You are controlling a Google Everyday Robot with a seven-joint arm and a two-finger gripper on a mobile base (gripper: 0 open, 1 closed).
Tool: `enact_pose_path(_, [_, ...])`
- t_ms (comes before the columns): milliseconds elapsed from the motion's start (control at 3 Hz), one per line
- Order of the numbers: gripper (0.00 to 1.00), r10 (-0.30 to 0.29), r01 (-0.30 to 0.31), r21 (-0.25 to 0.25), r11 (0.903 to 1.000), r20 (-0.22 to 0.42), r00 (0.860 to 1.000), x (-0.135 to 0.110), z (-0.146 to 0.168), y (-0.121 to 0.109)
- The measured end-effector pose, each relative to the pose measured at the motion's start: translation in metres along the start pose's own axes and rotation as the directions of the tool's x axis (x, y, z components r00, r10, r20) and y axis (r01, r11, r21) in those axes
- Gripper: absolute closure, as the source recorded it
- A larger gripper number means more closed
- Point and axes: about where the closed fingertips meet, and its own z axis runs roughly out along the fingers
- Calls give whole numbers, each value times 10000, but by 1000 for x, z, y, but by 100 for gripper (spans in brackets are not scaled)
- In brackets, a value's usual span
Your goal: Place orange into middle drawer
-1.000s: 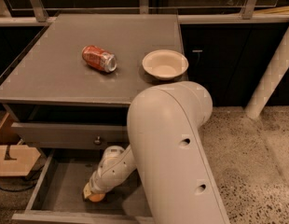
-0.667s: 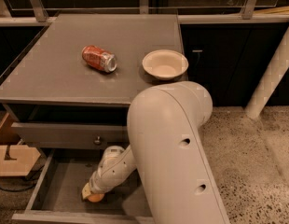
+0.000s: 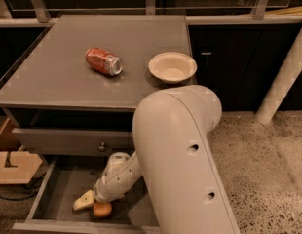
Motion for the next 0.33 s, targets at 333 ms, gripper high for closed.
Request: enact_pose_path(333, [0,0,0,0,10000,0,10000,0,0,0])
